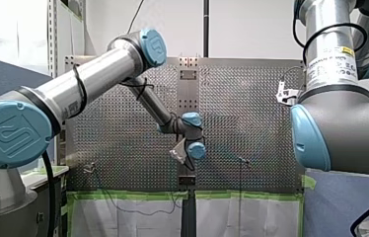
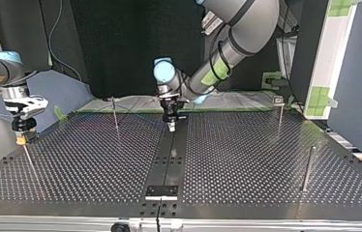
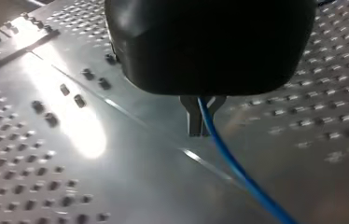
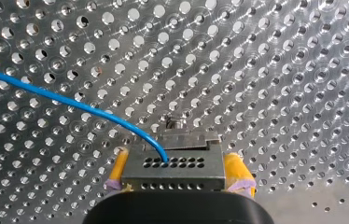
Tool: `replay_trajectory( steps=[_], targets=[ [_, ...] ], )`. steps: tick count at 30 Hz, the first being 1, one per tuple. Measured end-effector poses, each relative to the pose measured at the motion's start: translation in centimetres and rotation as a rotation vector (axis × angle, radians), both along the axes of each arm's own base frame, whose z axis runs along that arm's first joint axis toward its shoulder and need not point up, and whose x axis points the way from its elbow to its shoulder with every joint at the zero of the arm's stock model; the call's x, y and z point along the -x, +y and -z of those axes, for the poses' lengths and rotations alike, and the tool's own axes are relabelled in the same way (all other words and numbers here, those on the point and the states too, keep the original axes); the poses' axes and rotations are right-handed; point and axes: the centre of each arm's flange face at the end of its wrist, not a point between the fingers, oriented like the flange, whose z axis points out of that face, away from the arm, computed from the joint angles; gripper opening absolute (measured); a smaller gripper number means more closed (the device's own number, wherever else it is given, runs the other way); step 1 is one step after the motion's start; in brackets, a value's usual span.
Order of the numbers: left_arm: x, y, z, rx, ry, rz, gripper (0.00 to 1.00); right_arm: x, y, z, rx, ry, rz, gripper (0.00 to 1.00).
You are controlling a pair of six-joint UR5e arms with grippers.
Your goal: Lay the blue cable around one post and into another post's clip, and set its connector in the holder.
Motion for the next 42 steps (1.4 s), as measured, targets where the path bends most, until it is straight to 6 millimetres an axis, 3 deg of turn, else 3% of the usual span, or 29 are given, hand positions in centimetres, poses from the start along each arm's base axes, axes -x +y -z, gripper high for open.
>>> replay_trajectory(
  steps=[17, 34, 42],
  targets=[
    [-1.7, 7.8, -3.9, -0.167, 0.051, -0.078, 0.02, 0.0, 0.0, 0.0, 0.0, 0.0, 0.0, 0.0],
    [2.9, 10.6, -6.5, -0.371, 0.182, -0.095, 0.02, 0.0, 0.0, 0.0, 0.0, 0.0, 0.0, 0.0],
    [5.3, 13.0, -7.8, -0.469, 0.258, -0.117, 0.02, 0.0, 0.0, 0.0, 0.0, 0.0, 0.0, 0.0]
  ],
)
